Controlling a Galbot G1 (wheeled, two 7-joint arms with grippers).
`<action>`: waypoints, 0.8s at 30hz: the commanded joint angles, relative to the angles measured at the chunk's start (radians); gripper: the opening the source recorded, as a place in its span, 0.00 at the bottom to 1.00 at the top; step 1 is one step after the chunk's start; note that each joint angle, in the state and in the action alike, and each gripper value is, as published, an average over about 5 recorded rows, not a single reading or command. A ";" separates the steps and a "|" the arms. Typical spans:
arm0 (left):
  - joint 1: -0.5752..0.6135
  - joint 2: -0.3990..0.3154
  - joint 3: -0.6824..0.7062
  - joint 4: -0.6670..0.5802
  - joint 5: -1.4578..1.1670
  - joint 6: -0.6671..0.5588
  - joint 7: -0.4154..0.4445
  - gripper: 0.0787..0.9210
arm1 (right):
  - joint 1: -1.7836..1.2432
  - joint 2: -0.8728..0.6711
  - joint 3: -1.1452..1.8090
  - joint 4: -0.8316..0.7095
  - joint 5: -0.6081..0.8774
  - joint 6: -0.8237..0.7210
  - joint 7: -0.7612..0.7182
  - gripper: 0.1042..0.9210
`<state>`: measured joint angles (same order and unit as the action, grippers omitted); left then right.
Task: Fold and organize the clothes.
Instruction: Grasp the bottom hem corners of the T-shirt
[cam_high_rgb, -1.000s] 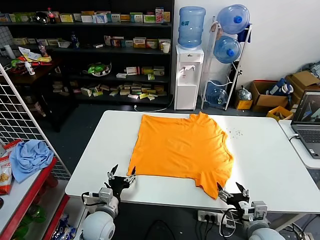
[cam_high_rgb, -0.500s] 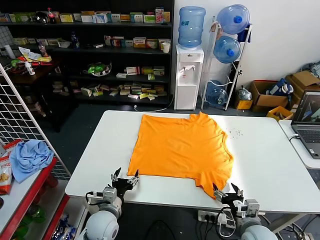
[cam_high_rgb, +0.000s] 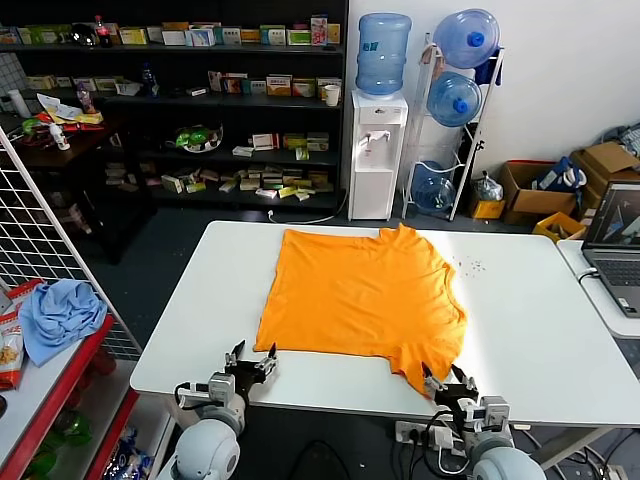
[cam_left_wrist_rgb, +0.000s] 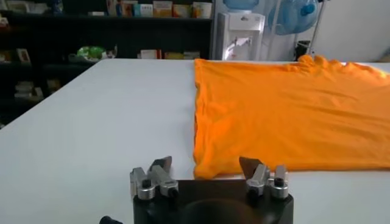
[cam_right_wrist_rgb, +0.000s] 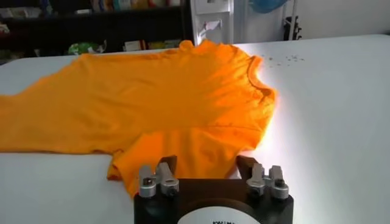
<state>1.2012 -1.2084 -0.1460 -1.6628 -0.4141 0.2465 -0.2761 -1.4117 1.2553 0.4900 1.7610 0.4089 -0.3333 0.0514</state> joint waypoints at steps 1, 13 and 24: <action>-0.002 0.005 0.002 0.027 -0.004 -0.003 0.004 0.64 | 0.002 0.003 -0.003 -0.005 0.001 -0.006 0.007 0.43; 0.029 0.014 0.002 -0.019 0.007 -0.044 0.003 0.23 | -0.043 -0.003 0.004 0.061 0.003 -0.020 0.031 0.04; 0.114 0.055 -0.008 -0.179 0.024 -0.047 -0.028 0.02 | -0.223 -0.064 0.032 0.255 -0.031 -0.024 0.043 0.02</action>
<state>1.2536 -1.1796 -0.1498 -1.7151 -0.3994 0.2062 -0.2887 -1.5223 1.2207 0.5134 1.8896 0.3935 -0.3584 0.0896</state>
